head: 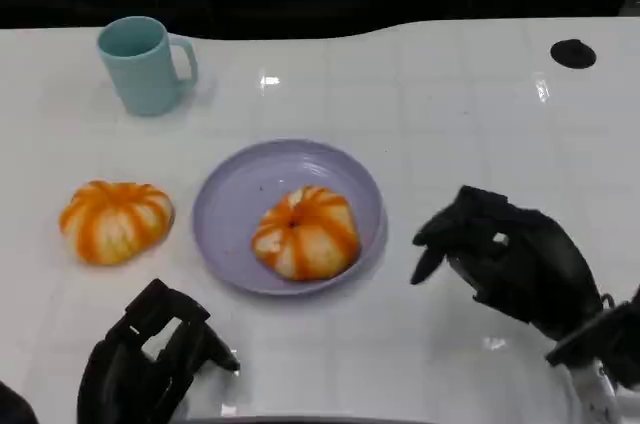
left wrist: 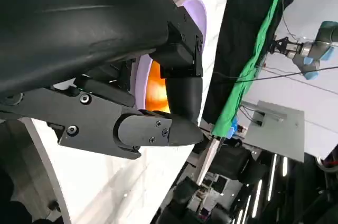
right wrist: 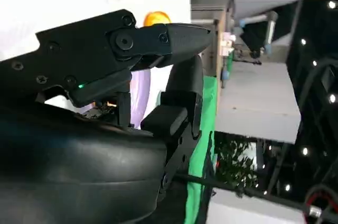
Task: Grasp the bread from the table and place it into the plate.
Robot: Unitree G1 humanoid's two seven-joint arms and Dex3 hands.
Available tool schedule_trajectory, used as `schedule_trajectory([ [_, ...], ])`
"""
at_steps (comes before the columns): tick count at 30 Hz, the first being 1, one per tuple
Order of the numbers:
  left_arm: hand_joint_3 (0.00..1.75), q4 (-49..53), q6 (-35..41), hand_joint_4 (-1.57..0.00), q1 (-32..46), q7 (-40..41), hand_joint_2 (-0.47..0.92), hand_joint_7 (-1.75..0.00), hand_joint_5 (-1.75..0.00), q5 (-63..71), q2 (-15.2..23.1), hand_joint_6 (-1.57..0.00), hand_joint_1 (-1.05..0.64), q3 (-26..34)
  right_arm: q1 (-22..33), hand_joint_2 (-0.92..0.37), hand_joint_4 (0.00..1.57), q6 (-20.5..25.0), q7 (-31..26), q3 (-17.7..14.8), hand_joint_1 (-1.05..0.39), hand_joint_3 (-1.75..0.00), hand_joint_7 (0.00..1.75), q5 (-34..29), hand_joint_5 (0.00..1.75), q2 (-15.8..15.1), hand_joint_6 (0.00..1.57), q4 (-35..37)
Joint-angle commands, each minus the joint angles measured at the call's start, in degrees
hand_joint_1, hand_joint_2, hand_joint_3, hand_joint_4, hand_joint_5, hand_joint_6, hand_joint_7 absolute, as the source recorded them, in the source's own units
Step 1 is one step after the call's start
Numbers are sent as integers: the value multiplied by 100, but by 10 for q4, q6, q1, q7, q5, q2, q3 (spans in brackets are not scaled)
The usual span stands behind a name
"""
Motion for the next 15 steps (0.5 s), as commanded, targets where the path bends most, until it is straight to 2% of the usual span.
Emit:
schedule_trajectory([
  [1, 27, -1, -13, -60, 1, -2, 92, -153, -175, 2, 9, -49, -53, 0, 47, -92, 64, 105, 16, -20, -58, -34, 156, 41, 174, -15, 53, -60],
  [5, 26, -9, -10, -60, 5, 6, 92, -154, -175, 6, 9, -49, -53, -2, 82, -92, 73, 178, 34, -33, -54, -36, 172, 60, 175, -24, 51, -103],
  [11, 27, -11, -6, -60, 5, 3, 92, -153, -175, 1, 9, -48, -51, -1, 118, -92, 82, 273, 47, -39, -51, -42, 175, 81, 175, -28, 60, -157],
  [15, 28, -17, -2, -59, 7, 3, 92, -152, -175, 0, 11, -48, -50, -2, 141, -92, 85, 306, 46, -40, -52, -38, 175, 75, 175, -30, 64, -187],
])
